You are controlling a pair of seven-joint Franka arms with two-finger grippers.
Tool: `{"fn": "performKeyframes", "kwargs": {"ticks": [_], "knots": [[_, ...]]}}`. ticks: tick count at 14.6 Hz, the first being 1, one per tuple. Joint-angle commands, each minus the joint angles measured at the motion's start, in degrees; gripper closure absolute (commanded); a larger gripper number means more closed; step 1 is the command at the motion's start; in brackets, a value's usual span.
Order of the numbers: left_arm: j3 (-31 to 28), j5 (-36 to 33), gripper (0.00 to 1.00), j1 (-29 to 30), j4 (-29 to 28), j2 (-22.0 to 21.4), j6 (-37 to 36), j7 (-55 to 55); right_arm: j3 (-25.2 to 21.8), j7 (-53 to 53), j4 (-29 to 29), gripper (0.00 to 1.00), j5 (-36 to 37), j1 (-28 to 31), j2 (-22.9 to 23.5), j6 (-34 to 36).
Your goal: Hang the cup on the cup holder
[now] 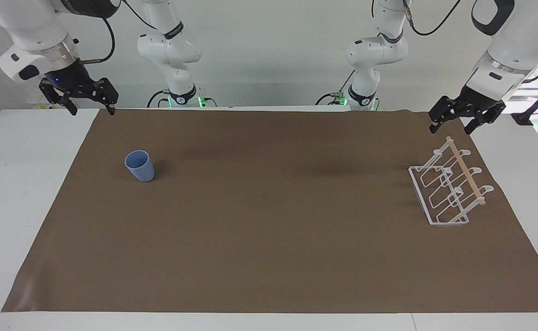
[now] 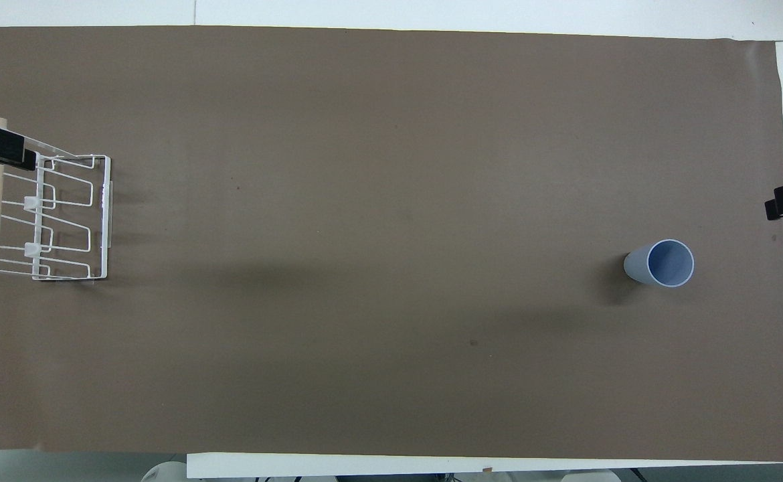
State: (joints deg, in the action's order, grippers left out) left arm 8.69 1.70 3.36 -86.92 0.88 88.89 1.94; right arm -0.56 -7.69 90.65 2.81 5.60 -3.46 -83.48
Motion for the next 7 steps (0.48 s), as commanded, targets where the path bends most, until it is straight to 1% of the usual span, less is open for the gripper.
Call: {"fn": "performKeyframes", "kwargs": {"ticks": [1,5,6,7], "knots": [[-0.16,0.49,0.0,0.42,-0.09,-0.44,-0.21,0.53,0.21,-1.63,1.37,0.0,-0.53,0.73,-0.94,-0.9],[-0.17,0.49,0.0,0.33,-0.18,-0.44,-0.3,0.53,0.21,-1.71,1.37,0.0,-0.61,0.64,-0.94,-0.72],[-0.17,0.49,0.0,0.33,-0.18,-0.44,-0.3,0.53,0.21,-1.89,2.07,0.0,-0.61,0.64,-1.2,-0.81],[-0.17,0.49,0.0,0.33,-0.18,-0.44,-0.3,0.53,0.21,-2.07,4.25,0.0,-0.61,0.73,-2.33,-1.16]]}}
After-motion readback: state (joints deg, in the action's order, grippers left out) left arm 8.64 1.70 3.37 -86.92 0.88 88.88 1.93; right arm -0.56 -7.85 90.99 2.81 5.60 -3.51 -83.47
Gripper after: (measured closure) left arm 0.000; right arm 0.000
